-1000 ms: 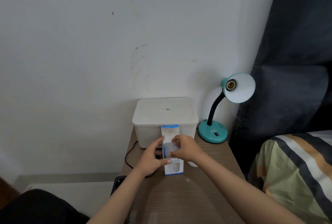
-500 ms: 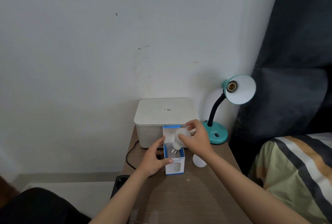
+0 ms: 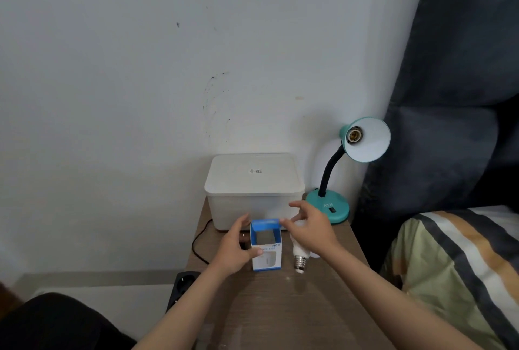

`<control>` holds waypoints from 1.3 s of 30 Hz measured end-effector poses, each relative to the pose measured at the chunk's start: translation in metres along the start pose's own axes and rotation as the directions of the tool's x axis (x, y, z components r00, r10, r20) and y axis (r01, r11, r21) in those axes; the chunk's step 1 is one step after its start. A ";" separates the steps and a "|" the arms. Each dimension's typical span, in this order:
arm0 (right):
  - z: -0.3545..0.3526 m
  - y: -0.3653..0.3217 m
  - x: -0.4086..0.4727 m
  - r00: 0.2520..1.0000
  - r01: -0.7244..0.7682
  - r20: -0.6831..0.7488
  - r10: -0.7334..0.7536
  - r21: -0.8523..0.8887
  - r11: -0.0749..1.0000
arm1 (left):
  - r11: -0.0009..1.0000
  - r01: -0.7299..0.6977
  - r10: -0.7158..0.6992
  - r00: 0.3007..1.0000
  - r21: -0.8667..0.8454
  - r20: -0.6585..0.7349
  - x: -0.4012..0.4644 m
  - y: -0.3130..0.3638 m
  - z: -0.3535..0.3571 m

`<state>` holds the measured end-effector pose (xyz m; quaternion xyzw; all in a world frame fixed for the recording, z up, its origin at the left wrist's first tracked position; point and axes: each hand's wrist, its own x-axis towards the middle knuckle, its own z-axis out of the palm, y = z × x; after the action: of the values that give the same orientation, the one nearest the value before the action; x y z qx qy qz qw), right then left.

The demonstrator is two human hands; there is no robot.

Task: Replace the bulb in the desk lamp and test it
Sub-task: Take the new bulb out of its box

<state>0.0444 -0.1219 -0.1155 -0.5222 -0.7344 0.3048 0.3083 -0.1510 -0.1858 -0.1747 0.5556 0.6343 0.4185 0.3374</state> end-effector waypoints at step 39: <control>-0.151 0.006 -0.002 0.936 0.045 -0.326 0.131 0.482 0.875 | 0.899 -0.401 0.428 0.891 0.179 -0.151 0.031 0.143 0.043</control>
<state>0.1650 -0.1027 -0.0263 -0.4909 -0.5566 0.3877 0.5467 -0.0574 -0.1443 -0.0625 0.6591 0.5581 0.4846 0.1385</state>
